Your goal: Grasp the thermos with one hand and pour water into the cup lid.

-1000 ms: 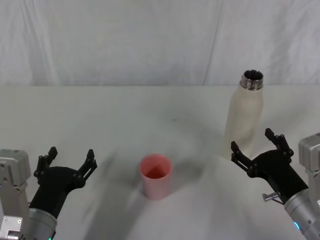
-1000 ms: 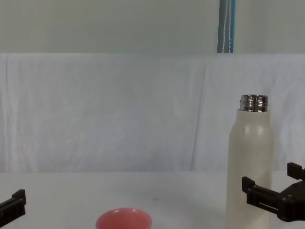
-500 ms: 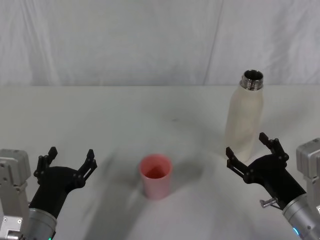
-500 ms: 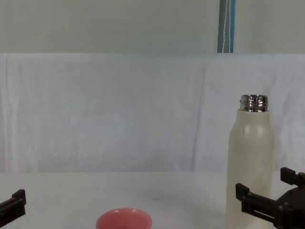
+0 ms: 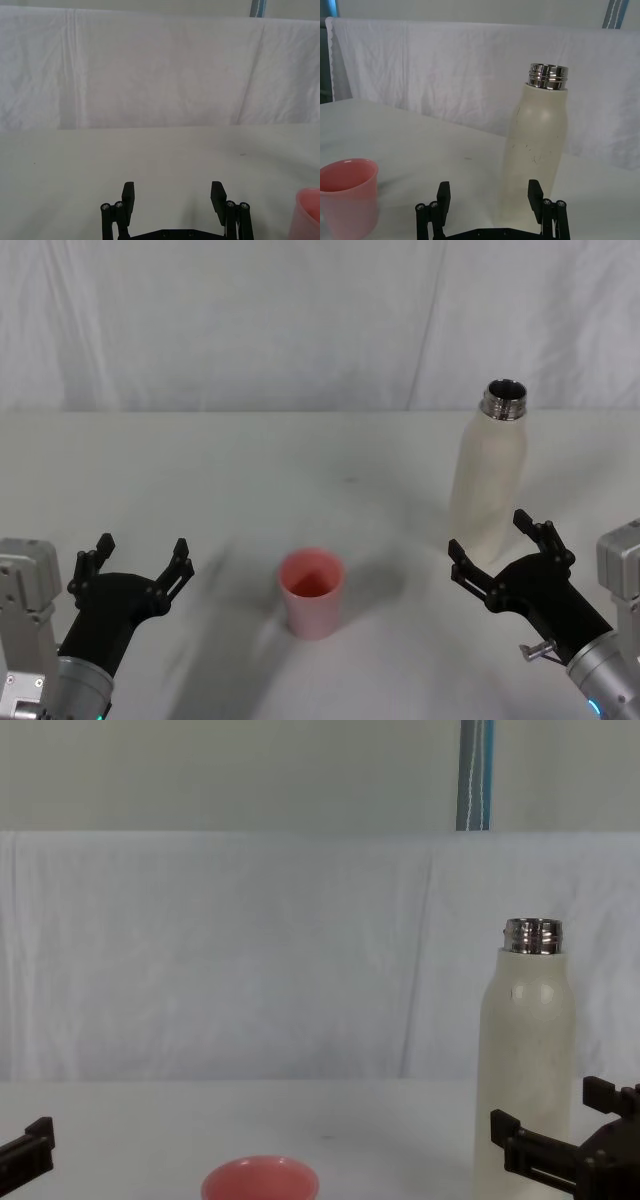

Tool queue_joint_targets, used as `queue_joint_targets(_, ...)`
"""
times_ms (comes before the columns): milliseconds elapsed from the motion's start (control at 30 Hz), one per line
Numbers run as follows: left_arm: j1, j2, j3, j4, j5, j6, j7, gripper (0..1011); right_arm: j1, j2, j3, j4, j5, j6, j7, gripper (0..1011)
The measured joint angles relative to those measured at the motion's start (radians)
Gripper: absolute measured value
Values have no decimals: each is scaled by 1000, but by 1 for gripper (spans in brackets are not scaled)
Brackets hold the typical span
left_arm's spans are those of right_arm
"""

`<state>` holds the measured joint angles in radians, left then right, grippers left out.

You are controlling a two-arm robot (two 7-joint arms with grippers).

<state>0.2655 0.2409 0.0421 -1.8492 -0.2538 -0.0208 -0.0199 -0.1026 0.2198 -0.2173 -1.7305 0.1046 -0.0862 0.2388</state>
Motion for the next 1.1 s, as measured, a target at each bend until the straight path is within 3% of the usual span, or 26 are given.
queue_joint_targets(1100,0,0,0,0,0,0,0,1001,1,-1,1,1,-6,0,-3,1000)
